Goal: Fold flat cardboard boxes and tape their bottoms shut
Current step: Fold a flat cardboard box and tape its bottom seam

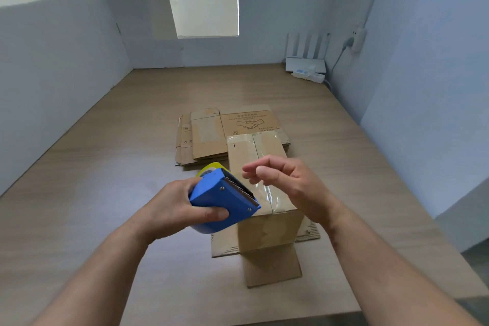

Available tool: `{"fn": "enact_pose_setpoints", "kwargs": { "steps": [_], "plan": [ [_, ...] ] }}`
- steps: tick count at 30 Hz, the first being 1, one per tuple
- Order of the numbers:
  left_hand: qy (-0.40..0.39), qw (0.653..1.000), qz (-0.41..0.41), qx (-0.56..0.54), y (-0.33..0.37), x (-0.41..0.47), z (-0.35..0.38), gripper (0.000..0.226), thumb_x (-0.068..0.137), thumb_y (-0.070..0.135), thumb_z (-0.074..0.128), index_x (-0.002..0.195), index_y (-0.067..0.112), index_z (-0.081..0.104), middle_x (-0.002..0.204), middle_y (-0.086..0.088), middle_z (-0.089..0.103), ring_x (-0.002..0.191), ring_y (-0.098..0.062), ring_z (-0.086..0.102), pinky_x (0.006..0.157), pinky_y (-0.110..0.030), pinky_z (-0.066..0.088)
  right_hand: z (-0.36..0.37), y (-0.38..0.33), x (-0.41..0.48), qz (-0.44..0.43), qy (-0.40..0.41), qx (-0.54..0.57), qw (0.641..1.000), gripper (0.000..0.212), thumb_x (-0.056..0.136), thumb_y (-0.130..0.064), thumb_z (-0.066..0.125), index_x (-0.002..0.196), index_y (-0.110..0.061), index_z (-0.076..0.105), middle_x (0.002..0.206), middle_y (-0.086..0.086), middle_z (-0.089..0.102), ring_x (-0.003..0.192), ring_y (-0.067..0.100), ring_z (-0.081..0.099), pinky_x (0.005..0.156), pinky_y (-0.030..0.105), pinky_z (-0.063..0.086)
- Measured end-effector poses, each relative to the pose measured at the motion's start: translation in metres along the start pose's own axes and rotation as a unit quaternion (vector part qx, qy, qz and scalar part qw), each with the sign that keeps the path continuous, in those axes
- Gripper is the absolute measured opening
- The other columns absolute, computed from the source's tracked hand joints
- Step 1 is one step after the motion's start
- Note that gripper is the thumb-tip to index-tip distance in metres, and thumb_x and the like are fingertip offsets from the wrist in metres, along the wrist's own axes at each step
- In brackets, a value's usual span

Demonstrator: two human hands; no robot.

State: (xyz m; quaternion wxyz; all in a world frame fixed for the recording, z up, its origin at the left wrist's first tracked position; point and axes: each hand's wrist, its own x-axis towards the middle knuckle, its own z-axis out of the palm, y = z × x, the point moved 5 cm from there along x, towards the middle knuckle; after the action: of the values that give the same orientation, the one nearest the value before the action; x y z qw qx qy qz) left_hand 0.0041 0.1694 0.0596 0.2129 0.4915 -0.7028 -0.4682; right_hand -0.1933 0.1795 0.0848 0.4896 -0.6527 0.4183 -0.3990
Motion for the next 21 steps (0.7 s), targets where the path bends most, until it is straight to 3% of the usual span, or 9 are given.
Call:
{"fn": "enact_pose_setpoints", "kwargs": {
  "steps": [4,8,12,15,18,21],
  "plan": [
    [-0.017,1.0,-0.005,0.012,0.0,0.004,0.005,0.041,0.06,0.051,0.074,0.097,0.036,0.064,0.089,0.022,0.068,0.082,-0.001,0.065,0.062,-0.014,0.047,-0.001,0.003,-0.006,0.0,-0.008,-0.032,0.999,0.015,0.083,-0.019,0.067,0.096,-0.027,0.068,0.091,-0.01,0.069,0.087,0.007,0.064,0.081,0.031,0.055],
    [-0.037,0.999,-0.009,0.024,0.002,0.009,0.011,0.044,0.059,0.052,0.073,0.098,0.035,0.064,0.09,0.023,0.068,0.082,-0.001,0.065,0.065,-0.016,0.048,-0.006,0.005,-0.003,-0.02,0.052,-0.101,0.993,0.005,0.088,-0.007,0.064,0.088,-0.012,0.067,0.08,-0.003,0.063,0.076,0.011,0.059,0.076,0.037,0.054],
    [-0.034,0.998,-0.015,0.041,0.008,0.013,0.012,0.058,0.048,0.07,0.071,0.095,0.037,0.063,0.088,0.028,0.066,0.08,0.002,0.064,0.058,-0.012,0.049,-0.012,0.009,-0.004,-0.035,0.142,-0.134,0.98,0.007,0.09,-0.01,0.063,0.083,-0.011,0.064,0.072,-0.008,0.06,0.068,0.004,0.055,0.066,0.024,0.05],
    [-0.03,0.997,-0.029,0.063,0.015,0.016,0.008,0.056,0.045,0.078,0.069,0.086,0.039,0.065,0.082,0.029,0.066,0.075,0.005,0.064,0.052,-0.009,0.047,-0.014,0.012,-0.007,-0.029,0.172,-0.167,0.97,0.011,0.091,-0.013,0.062,0.08,-0.013,0.062,0.068,-0.01,0.057,0.061,-0.001,0.052,0.057,0.011,0.04],
    [-0.046,0.99,-0.054,0.118,0.018,0.01,-0.009,0.05,0.043,0.085,0.062,0.078,0.05,0.066,0.077,0.022,0.068,0.067,0.001,0.065,0.056,-0.014,0.044,-0.018,0.023,-0.013,0.018,0.177,-0.102,0.979,0.017,0.089,-0.008,0.062,0.073,-0.013,0.061,0.062,-0.007,0.059,0.051,-0.001,0.05,0.053,0.013,0.039],
    [-0.046,0.983,-0.115,0.14,0.002,-0.008,-0.038,0.08,0.033,0.087,0.06,0.079,0.022,0.069,0.073,0.005,0.072,0.063,-0.011,0.068,0.062,-0.024,0.044,-0.052,0.039,-0.034,0.072,0.255,-0.049,0.963,0.021,0.088,-0.005,0.062,0.068,-0.013,0.061,0.055,-0.005,0.059,0.045,0.006,0.045,0.048,0.022,0.04]
  ]
}}
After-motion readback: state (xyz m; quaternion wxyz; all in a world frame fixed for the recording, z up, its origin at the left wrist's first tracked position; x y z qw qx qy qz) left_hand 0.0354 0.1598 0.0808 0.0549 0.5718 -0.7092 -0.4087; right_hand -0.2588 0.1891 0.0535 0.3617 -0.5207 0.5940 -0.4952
